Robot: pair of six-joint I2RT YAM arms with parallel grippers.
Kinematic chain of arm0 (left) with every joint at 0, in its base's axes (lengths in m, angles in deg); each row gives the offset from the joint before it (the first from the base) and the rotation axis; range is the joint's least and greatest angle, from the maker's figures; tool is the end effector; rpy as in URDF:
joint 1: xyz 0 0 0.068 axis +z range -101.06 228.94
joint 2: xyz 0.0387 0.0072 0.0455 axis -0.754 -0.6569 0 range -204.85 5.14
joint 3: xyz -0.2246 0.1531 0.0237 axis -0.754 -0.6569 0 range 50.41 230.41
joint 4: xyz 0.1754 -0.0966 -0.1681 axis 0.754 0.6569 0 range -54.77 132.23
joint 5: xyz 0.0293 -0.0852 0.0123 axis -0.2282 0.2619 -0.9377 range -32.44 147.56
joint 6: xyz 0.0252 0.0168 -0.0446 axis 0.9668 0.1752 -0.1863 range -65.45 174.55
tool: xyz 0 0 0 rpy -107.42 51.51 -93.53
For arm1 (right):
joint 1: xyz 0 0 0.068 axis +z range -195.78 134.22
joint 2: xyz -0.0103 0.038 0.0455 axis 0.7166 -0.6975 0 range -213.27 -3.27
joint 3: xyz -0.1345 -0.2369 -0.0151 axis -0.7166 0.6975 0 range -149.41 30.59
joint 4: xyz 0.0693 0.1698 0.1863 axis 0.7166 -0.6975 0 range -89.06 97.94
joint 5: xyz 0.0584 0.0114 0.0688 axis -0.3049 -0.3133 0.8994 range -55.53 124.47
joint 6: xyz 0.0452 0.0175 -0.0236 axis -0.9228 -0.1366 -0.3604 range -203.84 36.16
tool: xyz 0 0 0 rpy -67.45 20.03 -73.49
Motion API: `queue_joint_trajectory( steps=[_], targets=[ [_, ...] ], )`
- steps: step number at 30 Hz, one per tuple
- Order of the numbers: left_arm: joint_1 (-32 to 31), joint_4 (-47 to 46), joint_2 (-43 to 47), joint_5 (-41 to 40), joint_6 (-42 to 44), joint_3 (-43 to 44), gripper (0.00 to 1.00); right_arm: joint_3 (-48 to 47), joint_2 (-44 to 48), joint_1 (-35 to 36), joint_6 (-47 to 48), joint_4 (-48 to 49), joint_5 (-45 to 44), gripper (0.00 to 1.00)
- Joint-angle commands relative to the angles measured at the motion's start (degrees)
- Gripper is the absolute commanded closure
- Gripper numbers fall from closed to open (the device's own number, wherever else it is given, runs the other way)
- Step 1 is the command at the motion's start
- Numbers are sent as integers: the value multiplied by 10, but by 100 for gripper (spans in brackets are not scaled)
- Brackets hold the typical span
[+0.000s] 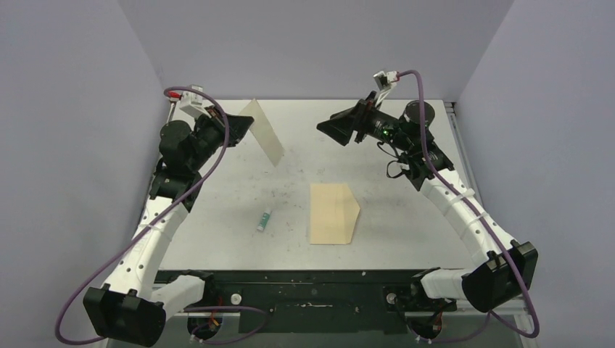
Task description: Place the letter into the envelope and seal it
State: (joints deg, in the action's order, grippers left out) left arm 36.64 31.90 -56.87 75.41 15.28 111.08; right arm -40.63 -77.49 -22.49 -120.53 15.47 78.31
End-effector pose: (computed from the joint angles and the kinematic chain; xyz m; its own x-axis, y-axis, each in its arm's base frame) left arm 0.2422 -0.0640 0.4047 -0.2916 -0.5531 -0.7804 0.4101 0.6648 -0.6244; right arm 0.2617 0.1393 0.4225 -0.4911 0.2577 -0.8321 -0.7806 0.2937 0.5517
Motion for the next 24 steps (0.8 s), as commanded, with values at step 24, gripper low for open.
queue_joint_trajectory(
  steps=[24],
  targets=[
    [2, -382, -16, 406, -161, 23, 100, -50, -49, 80, 13, 51, 165, 12]
  ],
)
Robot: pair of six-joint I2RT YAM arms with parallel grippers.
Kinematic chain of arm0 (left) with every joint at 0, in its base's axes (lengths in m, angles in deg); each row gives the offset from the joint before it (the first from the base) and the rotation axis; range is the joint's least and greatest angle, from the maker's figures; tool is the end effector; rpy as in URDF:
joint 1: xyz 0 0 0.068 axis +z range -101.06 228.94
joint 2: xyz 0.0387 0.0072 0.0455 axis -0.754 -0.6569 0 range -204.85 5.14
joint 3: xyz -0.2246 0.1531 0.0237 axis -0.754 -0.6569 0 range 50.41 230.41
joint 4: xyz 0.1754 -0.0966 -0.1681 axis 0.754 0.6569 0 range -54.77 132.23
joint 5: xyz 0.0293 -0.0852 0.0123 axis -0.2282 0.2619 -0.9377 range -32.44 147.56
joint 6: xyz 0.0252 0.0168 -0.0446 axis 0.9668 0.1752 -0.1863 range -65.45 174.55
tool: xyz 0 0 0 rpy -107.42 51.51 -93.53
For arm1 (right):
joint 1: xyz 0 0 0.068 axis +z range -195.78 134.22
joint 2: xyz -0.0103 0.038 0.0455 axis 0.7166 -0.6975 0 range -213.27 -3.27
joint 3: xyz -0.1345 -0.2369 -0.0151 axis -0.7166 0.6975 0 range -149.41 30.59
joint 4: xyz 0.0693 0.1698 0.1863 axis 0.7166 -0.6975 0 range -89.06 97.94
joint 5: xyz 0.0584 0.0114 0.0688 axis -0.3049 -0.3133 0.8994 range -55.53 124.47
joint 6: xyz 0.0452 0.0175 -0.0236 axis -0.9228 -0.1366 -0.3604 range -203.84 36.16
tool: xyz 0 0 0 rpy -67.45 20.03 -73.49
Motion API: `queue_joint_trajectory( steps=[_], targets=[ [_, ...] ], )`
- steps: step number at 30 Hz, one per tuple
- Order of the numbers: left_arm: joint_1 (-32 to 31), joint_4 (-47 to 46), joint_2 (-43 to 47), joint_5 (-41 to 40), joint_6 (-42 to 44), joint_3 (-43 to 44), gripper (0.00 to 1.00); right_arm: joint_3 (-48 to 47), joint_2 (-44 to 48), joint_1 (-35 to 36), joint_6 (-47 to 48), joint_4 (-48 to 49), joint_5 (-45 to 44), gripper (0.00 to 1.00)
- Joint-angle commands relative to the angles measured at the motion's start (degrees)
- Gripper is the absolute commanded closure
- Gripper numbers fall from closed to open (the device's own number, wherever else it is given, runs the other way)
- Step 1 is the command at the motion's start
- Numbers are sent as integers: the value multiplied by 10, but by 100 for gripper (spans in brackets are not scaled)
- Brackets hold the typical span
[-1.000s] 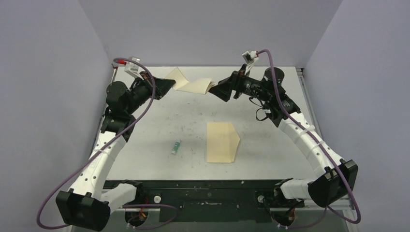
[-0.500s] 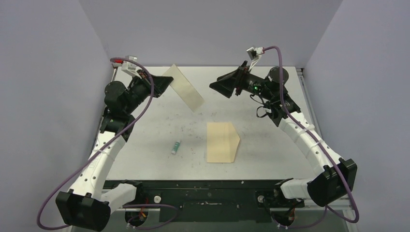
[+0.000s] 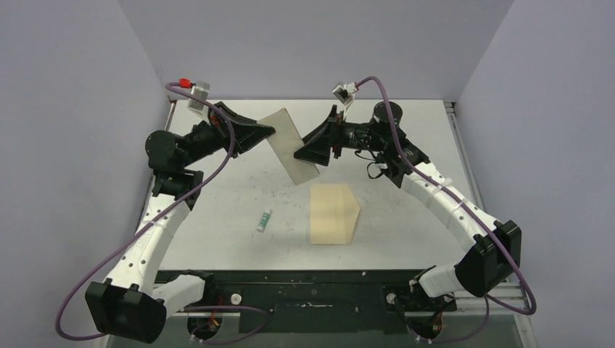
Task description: Place the letter into the envelope and seal it
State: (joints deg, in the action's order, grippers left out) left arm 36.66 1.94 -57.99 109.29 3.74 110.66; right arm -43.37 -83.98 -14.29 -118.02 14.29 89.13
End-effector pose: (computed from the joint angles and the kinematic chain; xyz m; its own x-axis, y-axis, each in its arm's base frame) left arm 0.2200 -0.0765 0.4453 -0.3024 -0.4255 -0.8529 0.8846 0.2080 -0.4174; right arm 0.2598 0.1930 0.4042 -0.5654 0.0347 -0.8241 -0.8221 0.0576 0.5664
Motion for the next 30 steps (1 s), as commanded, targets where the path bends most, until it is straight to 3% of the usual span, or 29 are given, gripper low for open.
queue_joint_trajectory(
  steps=[1, 8, 12, 15, 17, 20, 22, 27, 30],
  targets=[
    [2, -84, -5, 67, -47, 27, 100, -23, 16, -1, -22, 75, 67, 16],
    [1, -97, -5, 63, -59, 25, 100, -38, 9, 8, -31, 79, 82, 44],
    [1, -86, -2, 47, -52, 24, 100, -40, 8, 15, -31, 75, 85, 76],
    [2, -48, 3, 28, -28, 24, 100, -33, 13, 15, -25, 61, 69, 94],
    [2, -13, 7, 7, -7, 24, 89, -28, 17, 11, -12, 32, 41, 95],
    [3, 76, 17, -46, 44, 24, 49, -8, 28, -7, -8, -6, -29, 95],
    [3, 157, 25, -101, 84, 22, 34, 21, 39, -30, -23, -25, -82, 95],
    [9, 304, 36, -236, 122, -8, 19, 74, 65, -63, -27, -146, -258, 95],
    [9, 331, 33, -258, 106, -42, 16, 109, 72, -63, -35, -205, -336, 95]
  ],
)
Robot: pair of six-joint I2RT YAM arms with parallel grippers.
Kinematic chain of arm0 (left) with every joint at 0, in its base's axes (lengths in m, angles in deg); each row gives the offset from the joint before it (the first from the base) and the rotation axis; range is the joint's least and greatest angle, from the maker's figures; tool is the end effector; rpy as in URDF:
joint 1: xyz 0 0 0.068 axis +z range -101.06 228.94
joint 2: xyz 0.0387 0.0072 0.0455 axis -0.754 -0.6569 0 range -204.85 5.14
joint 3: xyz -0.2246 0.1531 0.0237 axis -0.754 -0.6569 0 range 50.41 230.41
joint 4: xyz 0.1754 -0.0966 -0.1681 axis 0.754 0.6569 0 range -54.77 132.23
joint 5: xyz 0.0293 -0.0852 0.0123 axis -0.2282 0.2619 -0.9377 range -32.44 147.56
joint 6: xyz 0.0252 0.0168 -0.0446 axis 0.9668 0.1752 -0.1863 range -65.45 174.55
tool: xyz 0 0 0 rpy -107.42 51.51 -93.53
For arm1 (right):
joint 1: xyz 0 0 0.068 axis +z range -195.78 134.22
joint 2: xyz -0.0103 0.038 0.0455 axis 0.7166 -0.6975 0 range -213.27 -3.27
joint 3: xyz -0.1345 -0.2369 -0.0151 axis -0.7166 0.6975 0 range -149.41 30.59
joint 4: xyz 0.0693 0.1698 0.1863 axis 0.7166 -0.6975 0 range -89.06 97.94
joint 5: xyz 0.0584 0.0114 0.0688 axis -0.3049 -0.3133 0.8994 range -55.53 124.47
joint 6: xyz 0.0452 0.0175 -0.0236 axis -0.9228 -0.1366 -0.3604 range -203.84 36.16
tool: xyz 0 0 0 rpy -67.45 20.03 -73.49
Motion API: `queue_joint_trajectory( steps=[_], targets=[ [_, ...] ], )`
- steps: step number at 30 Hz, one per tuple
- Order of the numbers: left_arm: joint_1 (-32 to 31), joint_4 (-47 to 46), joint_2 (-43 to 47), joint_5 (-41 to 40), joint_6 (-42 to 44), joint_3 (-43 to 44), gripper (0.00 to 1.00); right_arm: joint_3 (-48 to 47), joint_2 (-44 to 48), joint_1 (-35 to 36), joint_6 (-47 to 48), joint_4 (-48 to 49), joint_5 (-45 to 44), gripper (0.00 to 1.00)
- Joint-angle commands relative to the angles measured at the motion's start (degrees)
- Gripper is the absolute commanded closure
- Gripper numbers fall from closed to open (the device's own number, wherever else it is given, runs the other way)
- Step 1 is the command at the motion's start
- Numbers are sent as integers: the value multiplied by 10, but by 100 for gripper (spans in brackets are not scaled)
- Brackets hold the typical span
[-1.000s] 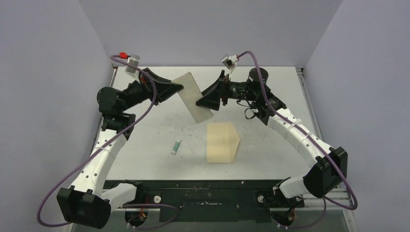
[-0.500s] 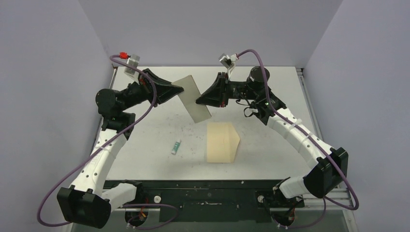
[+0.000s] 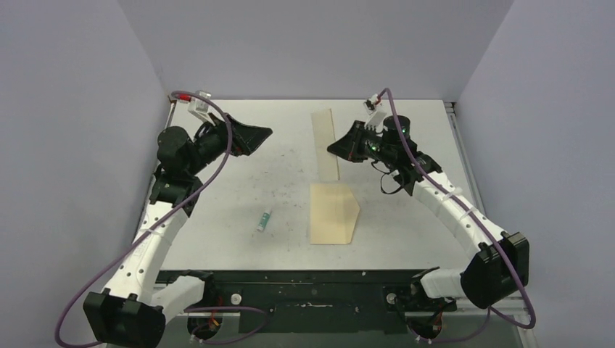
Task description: Place the letter into the envelope and seal it
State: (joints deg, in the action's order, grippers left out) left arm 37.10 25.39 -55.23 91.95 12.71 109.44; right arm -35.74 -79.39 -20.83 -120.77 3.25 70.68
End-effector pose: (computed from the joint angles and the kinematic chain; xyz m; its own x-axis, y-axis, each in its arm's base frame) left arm 0.2289 -0.0685 0.4126 -0.3699 -0.4849 -0.7925 0.6299 0.4961 -0.5976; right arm 0.2703 0.1488 0.3615 -0.6973 0.2102 -0.6853 -0.5505 0.4553 0.6998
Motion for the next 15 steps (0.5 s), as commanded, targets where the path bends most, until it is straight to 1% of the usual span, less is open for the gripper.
queue_joint_trajectory(
  steps=[1, 3, 5, 9, 11, 15],
  targets=[
    [1, 97, 3, -83, 3, -42, 16, 47, 27, 1, -17, -110, -172, 95],
    [-11, 85, -9, -77, -34, -71, 16, 81, 33, 0, -37, -127, -207, 95],
    [-37, 74, -25, -76, -70, -96, 16, 121, 42, -1, -58, -124, -223, 95],
    [-117, 95, -75, -114, -84, -126, 18, 197, 65, -8, -82, -102, -246, 95],
    [-139, 98, -103, -130, -94, -136, 20, 238, 74, -13, -85, -82, -247, 95],
    [-172, 88, -148, -134, -102, -154, 24, 299, 78, -19, -74, -32, -243, 95]
  ],
)
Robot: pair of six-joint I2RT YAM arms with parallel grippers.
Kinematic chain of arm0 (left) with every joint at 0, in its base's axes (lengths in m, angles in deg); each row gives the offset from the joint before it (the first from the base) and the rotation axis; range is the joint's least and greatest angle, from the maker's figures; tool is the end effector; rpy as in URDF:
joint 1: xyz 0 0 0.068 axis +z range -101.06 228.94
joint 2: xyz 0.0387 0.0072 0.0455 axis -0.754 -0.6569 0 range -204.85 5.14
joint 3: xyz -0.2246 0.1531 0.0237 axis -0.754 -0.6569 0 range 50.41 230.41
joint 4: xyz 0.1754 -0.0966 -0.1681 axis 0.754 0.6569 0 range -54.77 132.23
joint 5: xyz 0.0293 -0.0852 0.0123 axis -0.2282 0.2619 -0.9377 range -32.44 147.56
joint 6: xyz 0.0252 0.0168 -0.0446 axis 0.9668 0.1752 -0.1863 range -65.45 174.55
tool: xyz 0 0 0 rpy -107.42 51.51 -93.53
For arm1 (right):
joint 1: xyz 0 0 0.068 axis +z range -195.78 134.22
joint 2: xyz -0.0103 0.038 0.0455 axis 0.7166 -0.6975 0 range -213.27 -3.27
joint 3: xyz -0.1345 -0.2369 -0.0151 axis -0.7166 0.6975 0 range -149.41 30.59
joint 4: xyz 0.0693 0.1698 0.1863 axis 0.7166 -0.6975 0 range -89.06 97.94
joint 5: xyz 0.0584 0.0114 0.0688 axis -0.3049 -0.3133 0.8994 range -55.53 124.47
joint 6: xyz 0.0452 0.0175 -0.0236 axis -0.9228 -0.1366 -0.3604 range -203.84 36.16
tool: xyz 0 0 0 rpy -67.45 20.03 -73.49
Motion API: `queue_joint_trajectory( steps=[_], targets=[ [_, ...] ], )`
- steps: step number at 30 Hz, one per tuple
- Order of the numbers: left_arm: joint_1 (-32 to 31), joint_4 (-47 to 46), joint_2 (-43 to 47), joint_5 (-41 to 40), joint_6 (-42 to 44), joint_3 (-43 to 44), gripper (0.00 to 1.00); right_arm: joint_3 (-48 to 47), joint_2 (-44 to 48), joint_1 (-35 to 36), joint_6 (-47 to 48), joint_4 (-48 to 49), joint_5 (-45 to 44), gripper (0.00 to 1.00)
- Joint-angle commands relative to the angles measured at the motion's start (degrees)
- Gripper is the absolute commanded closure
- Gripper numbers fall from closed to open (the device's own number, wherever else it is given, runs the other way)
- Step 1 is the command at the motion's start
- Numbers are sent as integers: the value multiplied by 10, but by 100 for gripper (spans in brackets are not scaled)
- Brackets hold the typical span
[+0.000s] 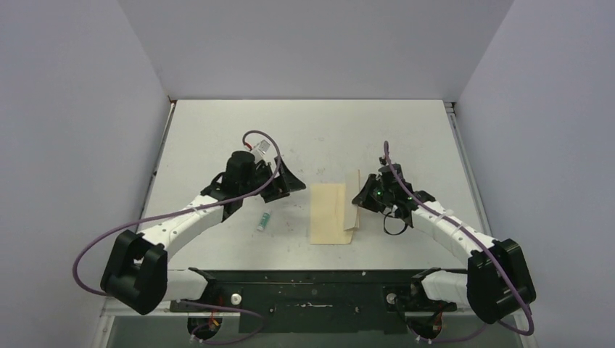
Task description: Place the letter into the envelope and seal it
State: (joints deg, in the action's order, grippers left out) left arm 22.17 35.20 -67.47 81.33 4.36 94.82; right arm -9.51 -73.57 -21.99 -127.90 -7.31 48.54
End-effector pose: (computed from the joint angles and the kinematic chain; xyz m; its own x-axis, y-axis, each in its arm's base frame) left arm 0.2430 -0.1386 0.2523 -0.8302 -0.3686 -0.4182 0.1431 0.5841 -0.7990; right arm 0.2245 0.1083 0.2133 -0.8492 0.3628 -0.3836 0.0601 0.7883 0.6124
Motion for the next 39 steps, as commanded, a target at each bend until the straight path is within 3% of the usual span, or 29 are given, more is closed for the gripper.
queue_joint_trajectory(
  steps=[1, 11, 16, 23, 28, 39],
  targets=[
    [-29, -10, -35, -30, -17, -8, 24, 50, 20, -8, 3, 93, -17, 95],
    [-63, 50, -128, -53, -1, 20, 25, 163, 12, -15, 34, 291, -15, 95],
    [-76, 81, -163, -76, 3, 37, 32, 199, 11, -16, 26, 346, -24, 95],
    [-97, 107, -217, -92, 11, 60, 44, 208, -13, -13, 29, 375, -37, 95],
    [-106, 119, -252, -93, 14, 79, 52, 188, -29, -5, 14, 328, -94, 95],
    [-107, 127, -280, -73, 26, 103, 59, 162, -65, 23, 29, 346, -116, 95]
  ],
)
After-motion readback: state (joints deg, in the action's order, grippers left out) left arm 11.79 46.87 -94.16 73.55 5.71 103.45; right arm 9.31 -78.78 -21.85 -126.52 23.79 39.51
